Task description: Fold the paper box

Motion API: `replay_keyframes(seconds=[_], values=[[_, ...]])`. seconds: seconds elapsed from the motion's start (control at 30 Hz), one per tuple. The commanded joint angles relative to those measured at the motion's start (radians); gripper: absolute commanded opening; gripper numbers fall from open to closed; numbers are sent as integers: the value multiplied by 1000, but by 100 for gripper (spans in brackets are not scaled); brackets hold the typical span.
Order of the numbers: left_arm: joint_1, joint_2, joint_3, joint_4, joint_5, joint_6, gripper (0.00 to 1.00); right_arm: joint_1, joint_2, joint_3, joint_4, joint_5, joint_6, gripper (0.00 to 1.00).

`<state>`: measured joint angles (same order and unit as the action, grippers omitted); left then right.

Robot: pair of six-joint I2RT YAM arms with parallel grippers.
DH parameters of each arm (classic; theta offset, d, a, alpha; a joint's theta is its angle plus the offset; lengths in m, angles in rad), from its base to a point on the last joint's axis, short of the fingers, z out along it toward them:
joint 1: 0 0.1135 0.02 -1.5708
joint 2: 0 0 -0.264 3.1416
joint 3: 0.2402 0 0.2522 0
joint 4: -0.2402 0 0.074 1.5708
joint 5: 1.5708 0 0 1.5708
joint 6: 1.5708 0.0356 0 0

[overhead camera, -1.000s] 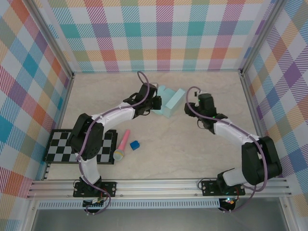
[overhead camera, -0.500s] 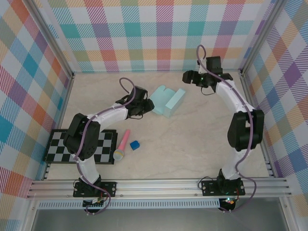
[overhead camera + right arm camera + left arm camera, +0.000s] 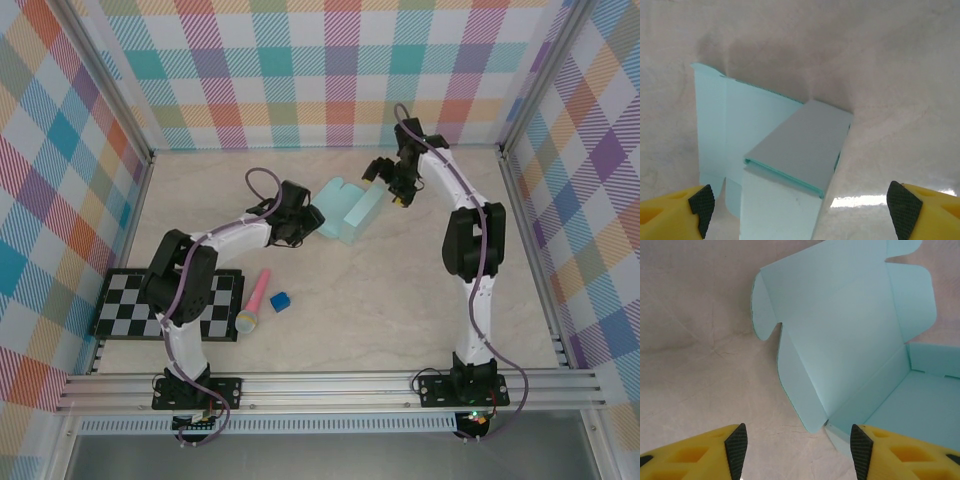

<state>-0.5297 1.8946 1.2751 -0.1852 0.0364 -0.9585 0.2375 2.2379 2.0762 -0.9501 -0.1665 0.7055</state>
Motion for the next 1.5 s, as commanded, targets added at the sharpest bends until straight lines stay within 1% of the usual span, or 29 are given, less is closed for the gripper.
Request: replay_keyframes(seconds=[0.0,0.23,0.37,0.43,0.53,0.63,0.83,0.9,1.03,1.07,1.17,1.23,1.33,1.37,1.47], values=[[-10,30,34,-37,-10,-49,56,12,-16,-28,-19,-20,119,89],[-13,88,89,-52,-26,-34,56,40,-33,-61,35,-53,212,84],[-13,107,95,-39,-43,-55,55,57,-84,-156,92,-45,259,82],[-13,113,104,-38,-53,-52,55,61,-115,-211,128,-42,276,78],[-13,116,119,-36,-55,-40,55,61,-160,-296,164,-42,292,77],[-19,111,125,-27,-39,-21,56,61,-229,-411,219,-43,320,76],[-45,80,103,-13,-30,31,58,60,-433,-724,380,-25,423,76],[-52,70,93,-10,-29,36,60,60,-505,-830,418,-14,451,76],[-69,43,75,-8,-37,66,67,60,-634,-994,472,12,501,77],[-74,35,68,-8,-31,73,68,61,-665,-1037,498,17,515,76],[-86,8,28,5,-10,79,70,60,-719,-1127,531,28,554,65],[-89,-16,-10,18,-11,85,71,60,-731,-1161,564,13,567,63],[-85,-56,-37,-10,-64,133,72,60,-736,-1185,615,-17,588,59],[-84,-69,-41,-22,-83,154,73,60,-738,-1186,634,-26,594,56],[-65,-106,-47,-50,-117,183,75,60,-738,-1183,689,-47,607,52]])
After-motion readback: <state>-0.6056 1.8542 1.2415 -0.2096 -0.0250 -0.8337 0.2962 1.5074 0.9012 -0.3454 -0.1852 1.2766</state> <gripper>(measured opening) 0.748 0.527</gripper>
